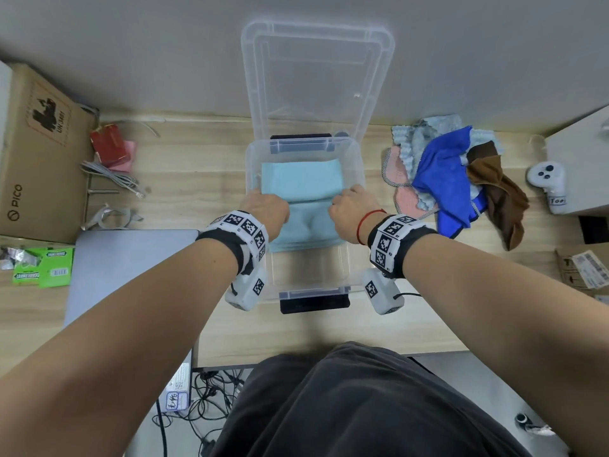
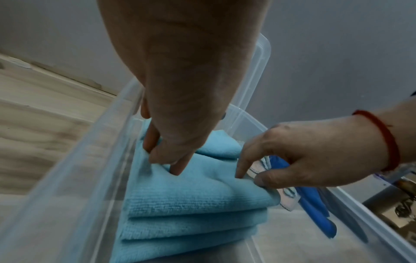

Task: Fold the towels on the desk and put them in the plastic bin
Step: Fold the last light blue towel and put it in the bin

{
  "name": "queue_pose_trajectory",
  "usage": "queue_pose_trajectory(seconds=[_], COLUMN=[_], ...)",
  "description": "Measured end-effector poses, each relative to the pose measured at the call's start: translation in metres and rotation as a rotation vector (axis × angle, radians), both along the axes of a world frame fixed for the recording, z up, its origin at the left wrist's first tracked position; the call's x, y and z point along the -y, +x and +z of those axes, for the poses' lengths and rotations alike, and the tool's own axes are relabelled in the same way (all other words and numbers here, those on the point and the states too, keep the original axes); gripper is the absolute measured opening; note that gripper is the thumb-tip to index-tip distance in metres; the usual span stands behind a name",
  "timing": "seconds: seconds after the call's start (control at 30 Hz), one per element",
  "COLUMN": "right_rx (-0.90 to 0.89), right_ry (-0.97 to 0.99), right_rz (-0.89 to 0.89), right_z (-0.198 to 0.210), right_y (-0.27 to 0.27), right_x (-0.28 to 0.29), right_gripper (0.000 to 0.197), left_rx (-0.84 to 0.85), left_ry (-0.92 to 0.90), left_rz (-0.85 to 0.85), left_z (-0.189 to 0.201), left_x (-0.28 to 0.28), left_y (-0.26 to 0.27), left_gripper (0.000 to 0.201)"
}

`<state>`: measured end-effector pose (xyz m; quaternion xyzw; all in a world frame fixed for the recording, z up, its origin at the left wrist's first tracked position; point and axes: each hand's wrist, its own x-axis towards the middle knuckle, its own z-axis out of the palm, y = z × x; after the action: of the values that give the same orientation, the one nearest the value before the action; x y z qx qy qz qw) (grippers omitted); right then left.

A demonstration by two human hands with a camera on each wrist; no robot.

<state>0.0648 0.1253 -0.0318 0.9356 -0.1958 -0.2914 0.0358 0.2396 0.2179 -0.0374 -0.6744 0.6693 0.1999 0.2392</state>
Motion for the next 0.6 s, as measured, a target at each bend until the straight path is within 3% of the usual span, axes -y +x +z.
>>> queue_pose_trajectory(seconds=[0.13,0.27,0.33,0.5,0.6], right_rx=[0.169,0.010,0.065,0.441,0.538], right_ry=[0.055,0.044,0.029,0.077,0.071], right_rz=[0.050,0.078,0.045,-0.202,-0.472], right_z=[0.005,0.007,0.011,0.054,0.064], right_y=[-0.003,-0.012,-0.020,-0.043,-0.084], right_x=[0.005,0.002,0.007,0.042,0.073], right_gripper=[0.034,0.031,0.030,0.025,0.026], left_rx=[0.007,-0.002,0.026,0.045,-0.085], left_ry=[-0.072,0.015,0.058,-0.073,-0.182], left_rz=[0.116,0.228,0.226,0.262,0.315], left_z=[0.008,0.016,0.022,0.042,0.058], left_x=[0.010,0.012,0.013,0.033,0.058], left_y=[-0.005,-0.005,-0.009,-0.028,-0.052], left_gripper=[0.038,0.037,0.035,0.028,0.029])
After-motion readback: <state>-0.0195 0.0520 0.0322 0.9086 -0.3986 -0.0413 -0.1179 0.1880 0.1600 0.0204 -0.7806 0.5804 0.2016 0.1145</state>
